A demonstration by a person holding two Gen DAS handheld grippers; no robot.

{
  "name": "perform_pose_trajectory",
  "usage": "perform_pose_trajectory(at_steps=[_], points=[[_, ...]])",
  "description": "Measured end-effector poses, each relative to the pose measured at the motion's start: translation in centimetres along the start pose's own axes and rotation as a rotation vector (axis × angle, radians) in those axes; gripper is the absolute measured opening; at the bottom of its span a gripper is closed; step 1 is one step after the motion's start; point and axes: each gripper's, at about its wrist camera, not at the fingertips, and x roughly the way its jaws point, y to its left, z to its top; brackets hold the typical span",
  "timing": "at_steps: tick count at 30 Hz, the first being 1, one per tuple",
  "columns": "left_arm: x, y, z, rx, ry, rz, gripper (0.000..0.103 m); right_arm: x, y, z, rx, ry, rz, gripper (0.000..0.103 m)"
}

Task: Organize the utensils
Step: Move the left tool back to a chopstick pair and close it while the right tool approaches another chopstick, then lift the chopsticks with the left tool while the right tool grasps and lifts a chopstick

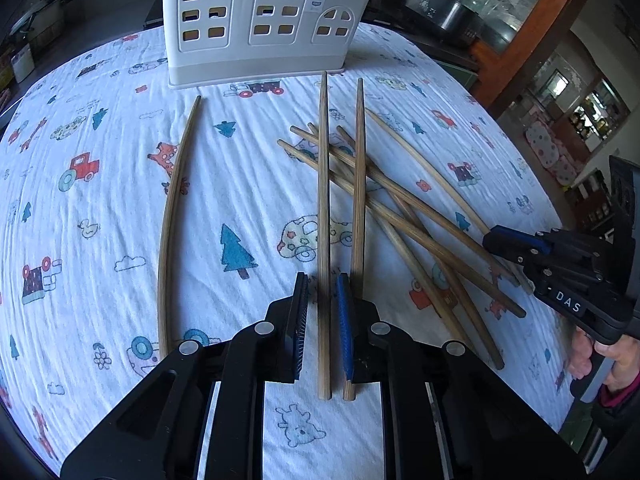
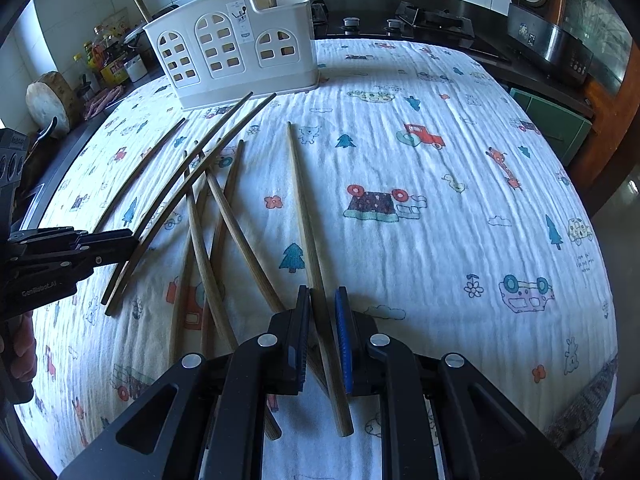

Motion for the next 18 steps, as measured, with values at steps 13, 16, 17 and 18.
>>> perform_pose_trajectory(at_steps=[13,16,17,18], points=[[-0.7,-1.1,0.3,0.048,0.002,0.040,0.005,0.0,0.4,-0.1,-0.039,-0.008,-0.027,0.010],[-1.8,-1.3,0.5,0.056,-0.016,0.039,0.005,-0.1,0.4,0.0,-0.039,-0.015,-0.029,0.009],[-2.3,-1.3,0.6,0.055,-0.026,0.038,0.005,-0.3,0.4,0.0,-0.038,-0.017,-0.027,0.009],[-2.8,-1.3,0.8,0.055,-0.039,0.037,0.005,-0.4,0.3,0.0,-0.037,-0.021,-0.027,0.009]])
